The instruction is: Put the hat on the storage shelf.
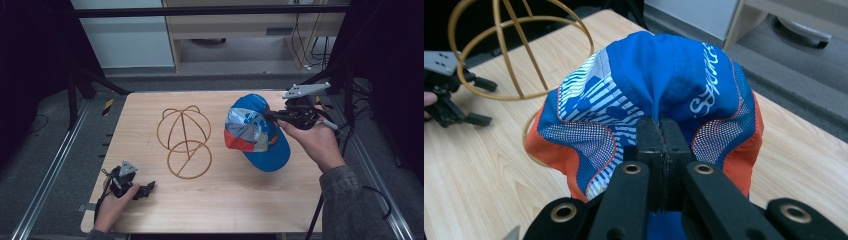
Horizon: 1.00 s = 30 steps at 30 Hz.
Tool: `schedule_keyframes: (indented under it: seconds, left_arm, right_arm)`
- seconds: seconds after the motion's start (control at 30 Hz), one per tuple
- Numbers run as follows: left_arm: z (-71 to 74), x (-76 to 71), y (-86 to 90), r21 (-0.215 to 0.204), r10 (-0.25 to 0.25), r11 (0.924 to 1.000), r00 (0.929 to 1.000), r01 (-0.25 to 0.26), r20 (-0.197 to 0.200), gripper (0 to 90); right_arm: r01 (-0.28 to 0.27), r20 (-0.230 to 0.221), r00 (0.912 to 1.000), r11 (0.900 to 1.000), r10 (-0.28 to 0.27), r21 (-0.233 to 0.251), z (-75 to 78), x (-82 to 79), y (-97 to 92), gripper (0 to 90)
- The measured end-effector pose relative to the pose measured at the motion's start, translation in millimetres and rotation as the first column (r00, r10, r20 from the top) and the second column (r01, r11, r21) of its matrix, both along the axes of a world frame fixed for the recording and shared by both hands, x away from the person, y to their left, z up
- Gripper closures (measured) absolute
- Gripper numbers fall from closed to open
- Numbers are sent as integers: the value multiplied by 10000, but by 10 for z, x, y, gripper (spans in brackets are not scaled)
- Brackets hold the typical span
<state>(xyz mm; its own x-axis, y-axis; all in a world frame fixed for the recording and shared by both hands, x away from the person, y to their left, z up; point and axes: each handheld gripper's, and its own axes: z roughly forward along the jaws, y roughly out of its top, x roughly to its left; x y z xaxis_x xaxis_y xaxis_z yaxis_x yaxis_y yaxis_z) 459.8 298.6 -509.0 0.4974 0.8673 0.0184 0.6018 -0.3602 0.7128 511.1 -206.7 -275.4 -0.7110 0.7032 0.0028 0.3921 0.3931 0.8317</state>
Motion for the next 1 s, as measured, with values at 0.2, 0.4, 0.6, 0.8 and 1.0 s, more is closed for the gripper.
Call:
schedule_keyframes:
  seconds: [0.2,0.4,0.6,0.8,1.0]
  left_arm:
    - [-2,0,-3,-52,32,10000,10000,-32,21,0]
    - [-2,0,-3,-40,27,10000,10000,-27,17,0]
    - [-1,0,-3,-39,25,10000,10000,-25,12,0]
    - [-2,0,-3,-39,26,10000,10000,-26,15,0]
    - [-1,1,-1,-15,8,10000,10000,-8,26,0]
  right_arm:
    - [-108,217,9997,9998,104,180,97,-38,51,900]
    - [-196,477,9987,9993,180,325,190,-67,92,900]
    - [-285,577,9980,9988,262,396,237,-103,134,900]
    - [-339,694,9971,9981,303,510,295,-111,178,900]
    - [-356,793,9964,9978,311,553,348,-120,215,900]
